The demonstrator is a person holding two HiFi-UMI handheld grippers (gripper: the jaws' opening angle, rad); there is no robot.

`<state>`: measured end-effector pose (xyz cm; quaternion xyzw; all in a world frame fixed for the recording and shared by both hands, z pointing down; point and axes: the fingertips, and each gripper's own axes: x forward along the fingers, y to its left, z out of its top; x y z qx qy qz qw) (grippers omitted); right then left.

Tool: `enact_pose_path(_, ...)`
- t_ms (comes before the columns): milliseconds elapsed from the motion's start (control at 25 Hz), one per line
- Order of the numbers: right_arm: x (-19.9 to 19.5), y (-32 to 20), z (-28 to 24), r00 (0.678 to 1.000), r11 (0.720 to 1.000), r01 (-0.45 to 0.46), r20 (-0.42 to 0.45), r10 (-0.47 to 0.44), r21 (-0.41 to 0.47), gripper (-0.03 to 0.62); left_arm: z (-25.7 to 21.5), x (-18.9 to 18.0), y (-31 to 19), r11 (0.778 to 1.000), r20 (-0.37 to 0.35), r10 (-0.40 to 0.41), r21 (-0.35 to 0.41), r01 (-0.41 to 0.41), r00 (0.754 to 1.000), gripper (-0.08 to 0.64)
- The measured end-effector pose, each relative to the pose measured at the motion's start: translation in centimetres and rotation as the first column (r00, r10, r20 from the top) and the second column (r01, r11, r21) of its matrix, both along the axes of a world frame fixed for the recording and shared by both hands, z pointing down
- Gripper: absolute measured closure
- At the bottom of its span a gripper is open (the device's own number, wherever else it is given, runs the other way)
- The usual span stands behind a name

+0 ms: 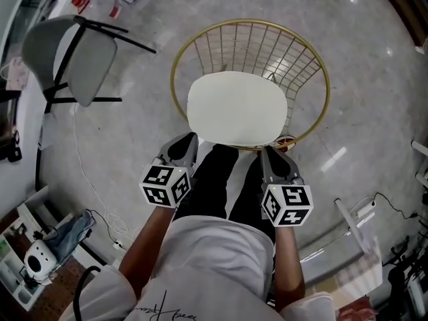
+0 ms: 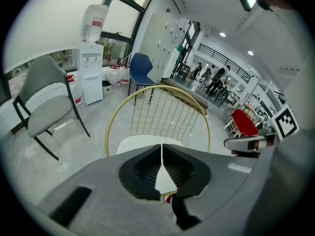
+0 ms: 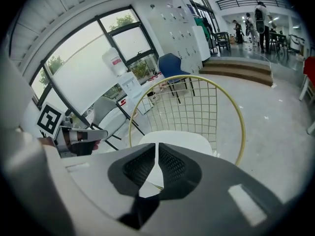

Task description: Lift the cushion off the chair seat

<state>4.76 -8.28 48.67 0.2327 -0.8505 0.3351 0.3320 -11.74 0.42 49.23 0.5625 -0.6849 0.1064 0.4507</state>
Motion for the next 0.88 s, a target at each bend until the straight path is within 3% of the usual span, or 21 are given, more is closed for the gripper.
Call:
enact_pose_path(440,-0.8,-0.6,4.5,1.000,0.998,-0.022,-0.015,0.021,-0.052,0.563,3.3,-1.7,-2.2,1.000,-0.008,0.006,-0.025,-0.006,1.000,0.532)
enact_pose_path(880,0.1,-2.7,10.8,0.996,0.997,-0.052,-0.080,0.047,-0.062,0.563,10.1,-3.4,-1.5,0.994,0.003,0.015,-0.112,-0.014,1.000,0.523)
